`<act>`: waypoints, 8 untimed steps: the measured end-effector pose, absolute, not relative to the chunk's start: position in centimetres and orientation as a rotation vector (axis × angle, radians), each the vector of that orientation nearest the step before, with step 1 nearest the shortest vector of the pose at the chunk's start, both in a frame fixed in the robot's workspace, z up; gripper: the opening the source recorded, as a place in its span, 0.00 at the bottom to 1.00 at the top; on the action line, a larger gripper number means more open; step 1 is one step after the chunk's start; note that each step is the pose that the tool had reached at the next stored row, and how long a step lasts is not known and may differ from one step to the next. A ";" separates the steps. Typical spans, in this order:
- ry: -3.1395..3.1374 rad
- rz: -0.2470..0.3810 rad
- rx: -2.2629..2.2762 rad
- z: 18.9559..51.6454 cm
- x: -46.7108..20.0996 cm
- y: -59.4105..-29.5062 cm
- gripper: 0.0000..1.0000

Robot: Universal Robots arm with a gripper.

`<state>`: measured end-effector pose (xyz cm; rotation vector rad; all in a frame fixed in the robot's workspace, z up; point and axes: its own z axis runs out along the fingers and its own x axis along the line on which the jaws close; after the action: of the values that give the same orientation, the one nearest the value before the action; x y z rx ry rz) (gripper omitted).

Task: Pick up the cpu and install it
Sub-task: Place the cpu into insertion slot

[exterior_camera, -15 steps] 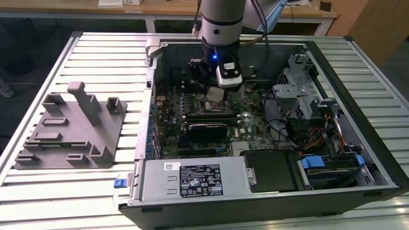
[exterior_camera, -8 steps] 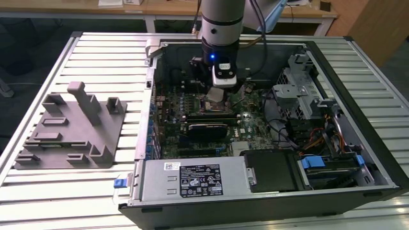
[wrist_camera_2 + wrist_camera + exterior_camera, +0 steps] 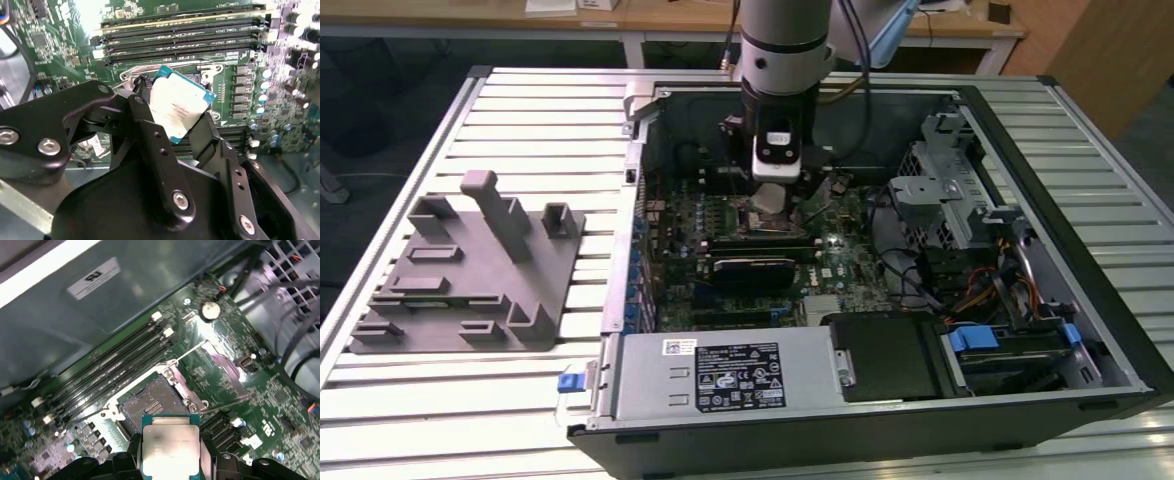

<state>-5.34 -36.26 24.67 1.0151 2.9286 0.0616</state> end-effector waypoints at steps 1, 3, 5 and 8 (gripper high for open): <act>2.920 0.061 1.040 24.7 -5.3 -36.3 0.54; 2.899 0.060 1.093 24.7 -5.3 -36.3 0.54; 2.878 0.059 1.145 24.7 -5.3 -36.3 0.54; 2.845 0.057 1.223 24.6 -5.3 -36.3 0.54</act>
<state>-5.34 -36.26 24.64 1.2235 2.8449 0.0568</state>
